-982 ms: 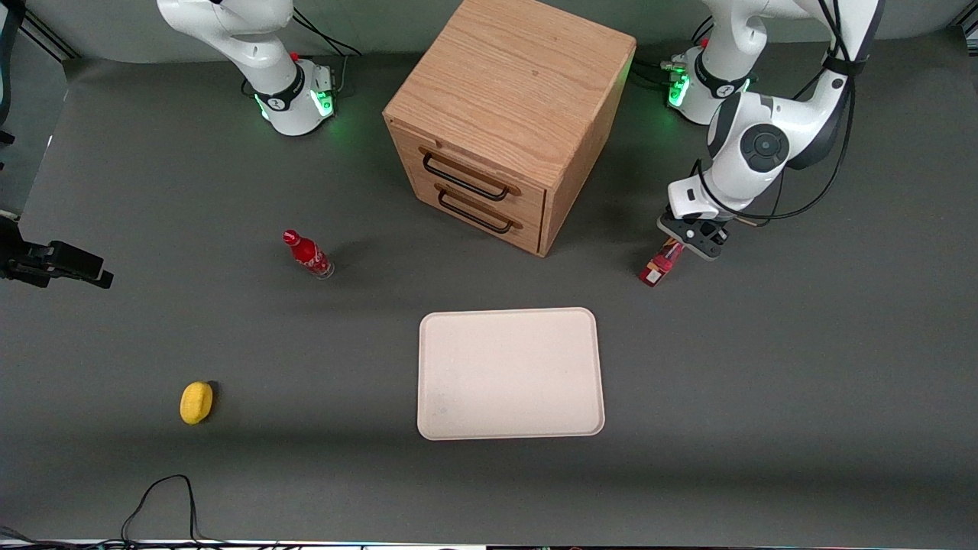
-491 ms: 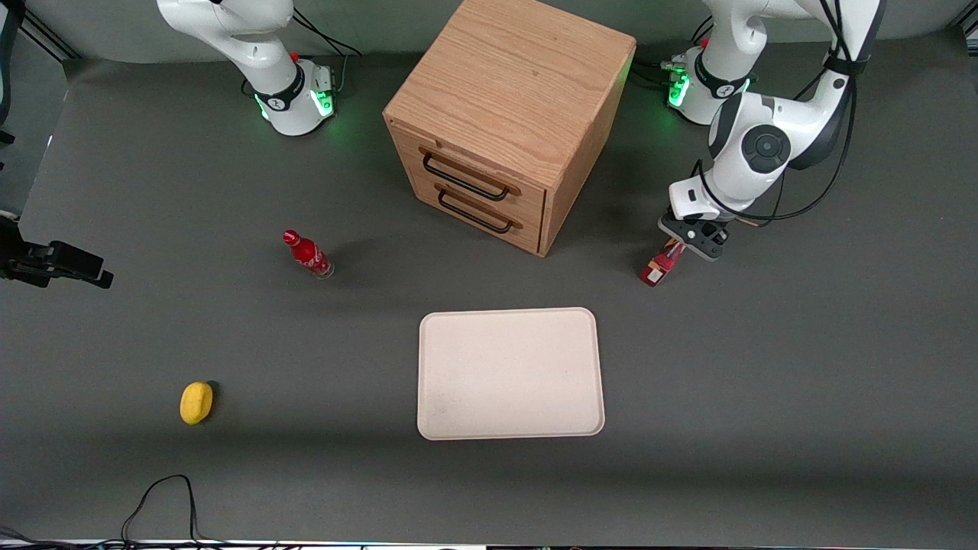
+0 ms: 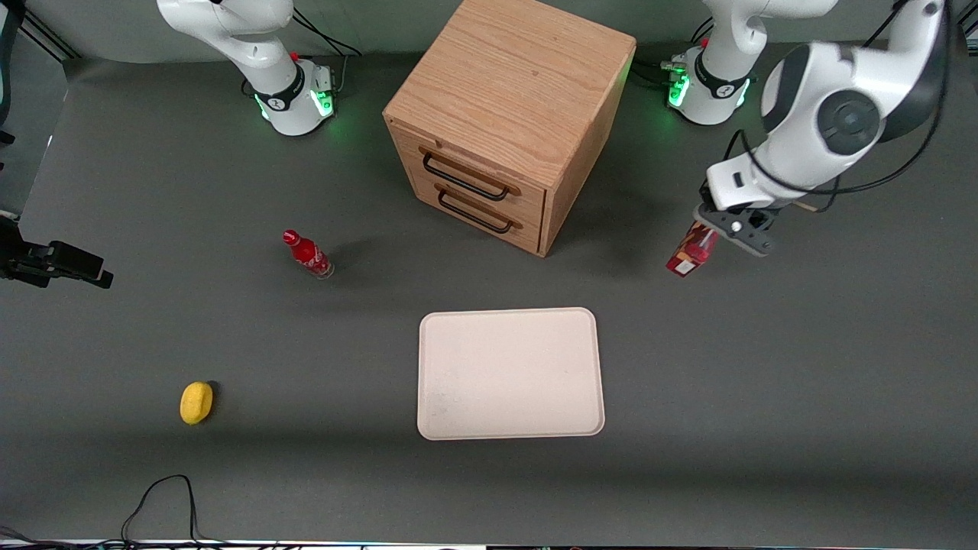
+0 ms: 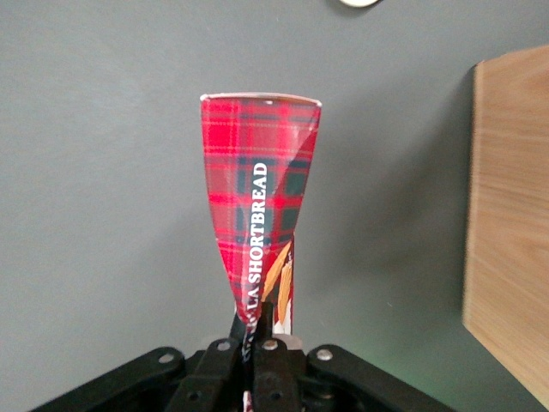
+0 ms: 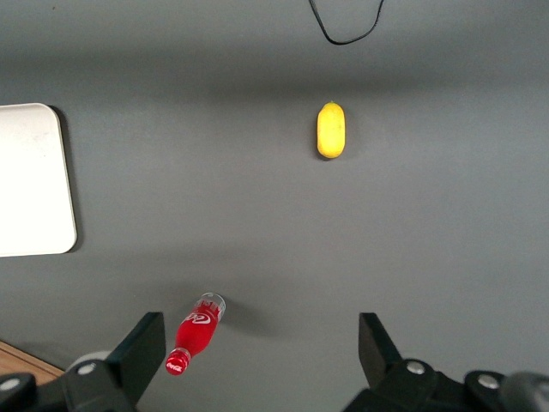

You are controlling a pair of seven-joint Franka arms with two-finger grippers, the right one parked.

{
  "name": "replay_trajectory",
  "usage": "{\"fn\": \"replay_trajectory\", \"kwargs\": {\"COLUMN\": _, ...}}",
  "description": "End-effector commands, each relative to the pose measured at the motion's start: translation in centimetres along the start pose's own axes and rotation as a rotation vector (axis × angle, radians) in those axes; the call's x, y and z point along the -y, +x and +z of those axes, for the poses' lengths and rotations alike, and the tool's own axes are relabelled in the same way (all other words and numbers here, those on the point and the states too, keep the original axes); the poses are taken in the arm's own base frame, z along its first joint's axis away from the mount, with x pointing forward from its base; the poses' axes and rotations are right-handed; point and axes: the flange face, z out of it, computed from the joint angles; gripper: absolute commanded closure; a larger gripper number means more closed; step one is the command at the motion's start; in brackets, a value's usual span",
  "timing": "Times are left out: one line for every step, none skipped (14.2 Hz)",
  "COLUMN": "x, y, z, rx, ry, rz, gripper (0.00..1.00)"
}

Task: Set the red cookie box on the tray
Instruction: 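Lift the shortbread box upright with the left gripper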

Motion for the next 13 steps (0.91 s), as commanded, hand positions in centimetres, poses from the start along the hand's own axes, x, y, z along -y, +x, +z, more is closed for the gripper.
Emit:
{"fn": "replay_trajectory", "kwargs": {"x": 0.7, "y": -0.5, "z": -10.0, "rx": 0.01, "ry": -0.009, "rz": -0.045, "gripper": 1.0}}
{"fn": "replay_trajectory", "kwargs": {"x": 0.4, "y": -1.0, "z": -12.2, "rx": 0.015, "ry": -0.009, "rz": -0.05, "gripper": 1.0}}
{"fn": "replay_trajectory", "kwargs": {"x": 0.2, "y": -1.5, "z": -14.1, "rx": 0.015, "ry": -0.009, "rz": -0.058, "gripper": 1.0}}
{"fn": "replay_trajectory", "kwargs": {"x": 0.0, "y": -2.0, "z": -15.8, "rx": 0.011, "ry": -0.004, "rz": -0.069, "gripper": 1.0}}
{"fn": "replay_trajectory", "kwargs": {"x": -0.1, "y": -2.1, "z": -17.1, "rx": -0.003, "ry": 0.003, "rz": -0.088, "gripper": 1.0}}
{"fn": "replay_trajectory", "kwargs": {"x": 0.0, "y": -1.8, "z": -17.5, "rx": -0.012, "ry": 0.005, "rz": -0.108, "gripper": 1.0}}
{"fn": "replay_trajectory", "kwargs": {"x": 0.2, "y": -1.0, "z": -17.7, "rx": -0.016, "ry": 0.007, "rz": -0.13, "gripper": 1.0}}
{"fn": "replay_trajectory", "kwargs": {"x": 0.4, "y": 0.0, "z": -18.0, "rx": -0.025, "ry": 0.009, "rz": -0.162, "gripper": 1.0}}
{"fn": "replay_trajectory", "kwargs": {"x": 0.8, "y": 1.3, "z": -18.5, "rx": -0.037, "ry": 0.012, "rz": -0.197, "gripper": 1.0}}
{"fn": "replay_trajectory", "kwargs": {"x": 1.0, "y": 3.2, "z": -18.6, "rx": -0.044, "ry": 0.013, "rz": -0.238, "gripper": 1.0}}
{"fn": "replay_trajectory", "kwargs": {"x": 1.0, "y": 5.0, "z": -18.6, "rx": -0.048, "ry": 0.012, "rz": -0.294, "gripper": 1.0}}
{"fn": "replay_trajectory", "kwargs": {"x": 1.1, "y": 6.8, "z": -17.9, "rx": -0.033, "ry": -0.002, "rz": -0.347, "gripper": 1.0}}
{"fn": "replay_trajectory", "kwargs": {"x": 0.9, "y": 8.7, "z": -17.7, "rx": -0.031, "ry": -0.007, "rz": -0.39, "gripper": 1.0}}
